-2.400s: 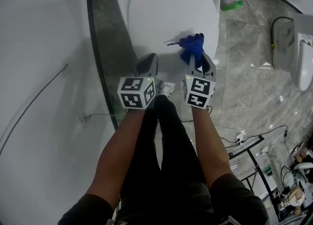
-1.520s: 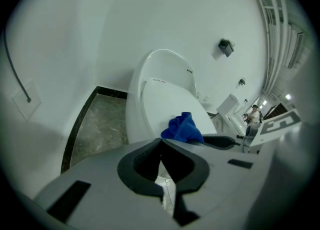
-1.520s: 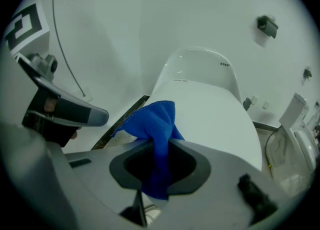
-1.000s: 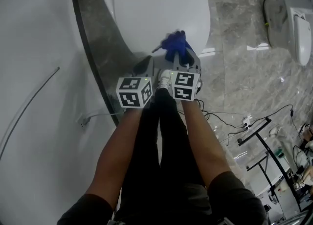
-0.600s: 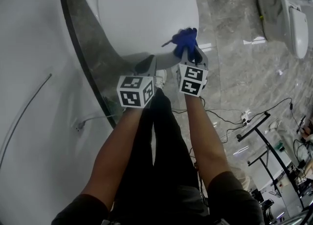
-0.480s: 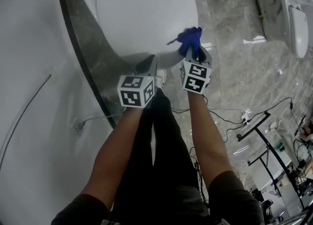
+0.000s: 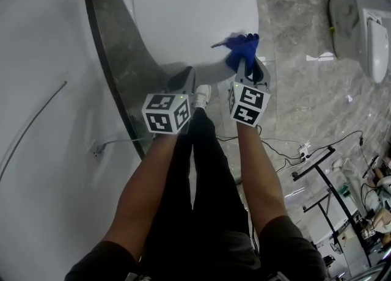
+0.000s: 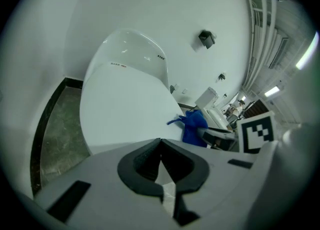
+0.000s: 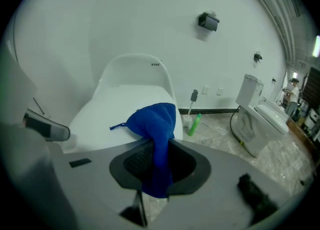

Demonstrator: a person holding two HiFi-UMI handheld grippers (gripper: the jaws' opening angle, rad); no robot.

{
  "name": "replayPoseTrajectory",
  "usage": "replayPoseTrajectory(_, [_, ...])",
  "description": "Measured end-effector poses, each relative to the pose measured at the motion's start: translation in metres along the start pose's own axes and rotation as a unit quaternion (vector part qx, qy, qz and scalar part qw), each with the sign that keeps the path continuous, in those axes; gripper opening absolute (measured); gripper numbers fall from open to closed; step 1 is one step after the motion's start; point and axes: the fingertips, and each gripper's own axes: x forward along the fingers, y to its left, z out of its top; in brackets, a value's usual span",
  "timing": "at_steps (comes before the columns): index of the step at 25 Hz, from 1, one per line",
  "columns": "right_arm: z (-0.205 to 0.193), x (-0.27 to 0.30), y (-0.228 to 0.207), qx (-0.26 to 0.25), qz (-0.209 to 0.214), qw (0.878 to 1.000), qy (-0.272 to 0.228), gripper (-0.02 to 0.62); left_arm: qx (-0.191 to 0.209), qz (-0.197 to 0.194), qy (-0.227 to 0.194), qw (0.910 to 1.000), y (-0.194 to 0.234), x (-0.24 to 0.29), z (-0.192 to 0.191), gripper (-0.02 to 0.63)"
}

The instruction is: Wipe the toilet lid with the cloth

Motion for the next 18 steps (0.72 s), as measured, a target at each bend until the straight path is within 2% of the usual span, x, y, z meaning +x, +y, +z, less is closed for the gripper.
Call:
replayPoseTrajectory(3, [0.008, -0.023, 0.044, -0.011, 0.041, 0.999, -0.013, 0.067, -0.003, 0.019, -0.010, 0.9998, 0.015, -0.015, -0.001, 0.011])
replayPoseTrajectory(6, [0.000, -0.037, 0.087, -0.018, 0.079, 0.997, -0.006, 0.067, -0.025, 0.048, -0.019, 0.9983, 0.042, -0.034, -0.008, 0.011])
replayPoseTrajectory(13, [-0.025, -0.044, 0.172, -0.011, 0.162, 0.987, 0.016, 0.067, -0.046, 0.103, -0.006, 0.9936, 0.093, -0.065, -0.036, 0.011])
replayPoseTrajectory(18, [-0.044, -0.032, 0.198, -0.057, 0.170, 0.983, 0.045, 0.067, -0.049, 0.103, 0.003, 0.9934, 0.098, -0.063, -0.049, 0.011])
